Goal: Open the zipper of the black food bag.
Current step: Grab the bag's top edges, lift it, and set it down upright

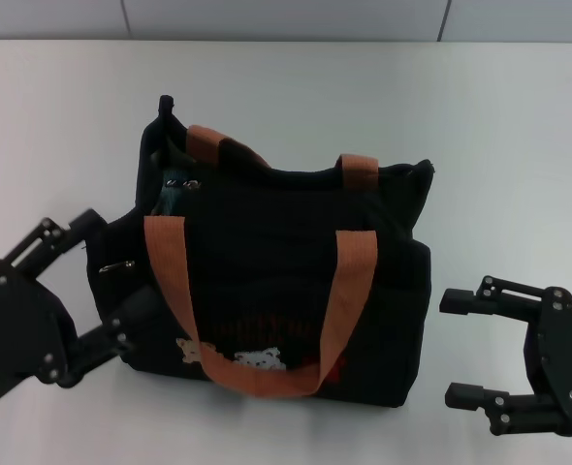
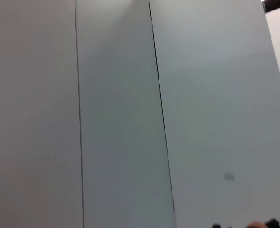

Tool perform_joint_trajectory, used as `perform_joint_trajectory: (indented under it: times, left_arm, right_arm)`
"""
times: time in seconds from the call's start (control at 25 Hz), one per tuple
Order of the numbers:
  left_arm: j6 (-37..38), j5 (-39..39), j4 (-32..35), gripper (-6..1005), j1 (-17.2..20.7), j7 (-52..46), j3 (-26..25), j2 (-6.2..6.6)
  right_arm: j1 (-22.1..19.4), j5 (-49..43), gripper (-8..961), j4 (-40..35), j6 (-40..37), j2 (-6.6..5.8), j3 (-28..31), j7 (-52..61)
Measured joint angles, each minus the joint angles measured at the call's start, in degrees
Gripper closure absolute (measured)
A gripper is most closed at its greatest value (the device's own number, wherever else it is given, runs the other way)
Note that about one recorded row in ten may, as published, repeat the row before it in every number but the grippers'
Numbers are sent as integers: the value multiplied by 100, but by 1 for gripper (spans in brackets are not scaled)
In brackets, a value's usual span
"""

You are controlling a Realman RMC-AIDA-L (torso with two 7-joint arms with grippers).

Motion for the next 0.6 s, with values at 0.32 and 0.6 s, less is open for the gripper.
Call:
perform_joint_trajectory:
  times: [0.32, 0.6]
  left_arm:
    - [-488, 102, -57, 213, 41, -52, 0, -18]
    - [-703, 112, -114, 217, -22, -119, -1, -30]
  right_arm:
    - [33, -2, 117, 6, 59, 0, -25, 0]
    - [44, -7, 117, 12, 71, 0, -32, 1]
